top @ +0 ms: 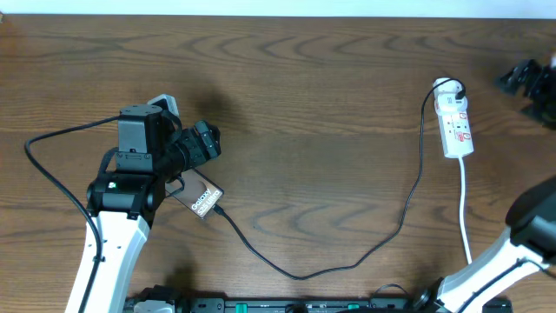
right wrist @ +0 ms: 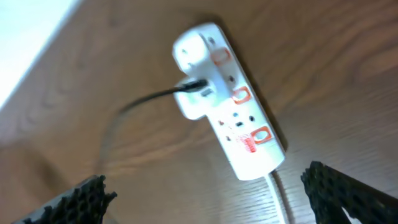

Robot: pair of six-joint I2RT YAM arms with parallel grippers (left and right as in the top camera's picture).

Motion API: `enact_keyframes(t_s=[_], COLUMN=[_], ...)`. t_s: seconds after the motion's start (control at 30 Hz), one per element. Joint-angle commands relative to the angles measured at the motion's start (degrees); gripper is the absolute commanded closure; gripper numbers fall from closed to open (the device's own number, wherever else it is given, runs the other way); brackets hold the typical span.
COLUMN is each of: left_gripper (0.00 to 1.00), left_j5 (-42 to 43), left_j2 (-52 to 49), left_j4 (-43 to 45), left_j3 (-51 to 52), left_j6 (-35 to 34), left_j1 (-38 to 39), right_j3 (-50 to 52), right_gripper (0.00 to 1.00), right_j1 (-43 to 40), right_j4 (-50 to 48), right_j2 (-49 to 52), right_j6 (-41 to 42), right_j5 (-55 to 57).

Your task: Plug charger to phone and switch on socket

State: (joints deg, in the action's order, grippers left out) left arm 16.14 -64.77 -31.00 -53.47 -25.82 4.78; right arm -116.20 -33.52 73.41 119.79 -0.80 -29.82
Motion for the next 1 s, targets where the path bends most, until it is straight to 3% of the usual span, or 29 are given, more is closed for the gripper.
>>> enact_keyframes(t_s=[0.0,0.5,0.97], left_gripper=[0.12,0.12,0.12], left_j5=[-0.8,-0.8,-0.8], left_j2=[0.4,0.4,0.1], left_j4=[-0.3,-2.0,-2.4], left_j3=[-1.2,-1.2,-1.2], left_j6=[0.5,0.7,0.7], left_j1=[0.2,0.2,0.2], right_j3=[-1.2,-1.2,-1.1], right_gripper=[0.01,0.01,0.01], right_j1=[0.2,4.2,8.7], right_j4=[1.6,-0.2,-5.3], right_j2=[3.4,14.2,15.0], right_j6=[-9.5,-16.5,-17.0], right_j5=[-2.7,-3.0,-0.3])
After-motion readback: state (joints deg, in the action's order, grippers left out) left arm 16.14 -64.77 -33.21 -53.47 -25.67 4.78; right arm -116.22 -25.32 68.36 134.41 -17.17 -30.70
